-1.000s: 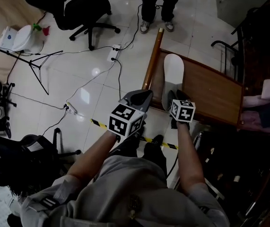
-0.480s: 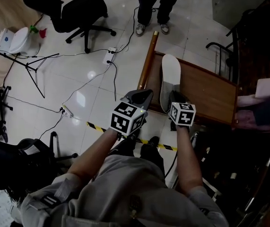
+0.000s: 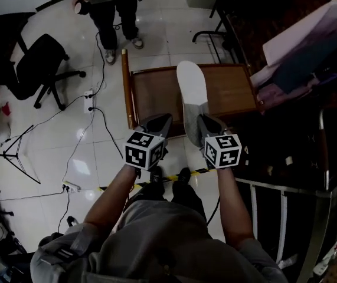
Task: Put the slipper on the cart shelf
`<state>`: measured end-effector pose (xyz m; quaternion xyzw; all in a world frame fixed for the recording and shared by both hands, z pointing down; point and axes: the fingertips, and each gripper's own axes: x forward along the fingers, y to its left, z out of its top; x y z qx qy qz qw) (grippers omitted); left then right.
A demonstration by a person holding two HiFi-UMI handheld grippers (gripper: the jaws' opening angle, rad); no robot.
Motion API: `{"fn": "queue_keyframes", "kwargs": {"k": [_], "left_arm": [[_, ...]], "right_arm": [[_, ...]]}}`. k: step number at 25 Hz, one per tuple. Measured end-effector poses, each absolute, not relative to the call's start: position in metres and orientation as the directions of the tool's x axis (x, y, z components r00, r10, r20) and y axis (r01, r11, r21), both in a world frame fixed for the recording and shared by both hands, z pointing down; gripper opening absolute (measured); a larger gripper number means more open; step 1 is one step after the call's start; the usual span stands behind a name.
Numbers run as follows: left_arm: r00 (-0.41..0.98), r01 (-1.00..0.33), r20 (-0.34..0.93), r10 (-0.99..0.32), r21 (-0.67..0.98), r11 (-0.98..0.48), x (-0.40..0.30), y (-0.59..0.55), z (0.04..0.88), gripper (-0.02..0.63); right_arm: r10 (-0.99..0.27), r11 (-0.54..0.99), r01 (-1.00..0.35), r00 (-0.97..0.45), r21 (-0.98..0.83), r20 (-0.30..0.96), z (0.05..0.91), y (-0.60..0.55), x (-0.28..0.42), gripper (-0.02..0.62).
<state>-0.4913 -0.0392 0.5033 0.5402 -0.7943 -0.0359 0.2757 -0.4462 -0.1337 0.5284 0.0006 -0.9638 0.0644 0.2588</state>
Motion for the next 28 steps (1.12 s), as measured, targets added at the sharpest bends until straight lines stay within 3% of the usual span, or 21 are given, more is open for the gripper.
{"fn": "queue_keyframes", "kwargs": {"k": [10, 28], "left_arm": [[-0.027, -0.92, 0.384, -0.923, 0.351, 0.173, -0.376, -0.114, 0.493, 0.008], [0.27, -0.946, 0.395, -0.878, 0.28, -0.165, -0.053, -0.178, 0.472, 0.008]], "right_arm": [[-0.145, 0.974, -0.204, -0.891, -0.095, 0.431, 0.49, -0.166, -0.298, 0.008], [-0.44, 0.858, -0.506, -0.809, -0.083, 0.39, 0.473, -0.172, 0.059, 0.009]]}}
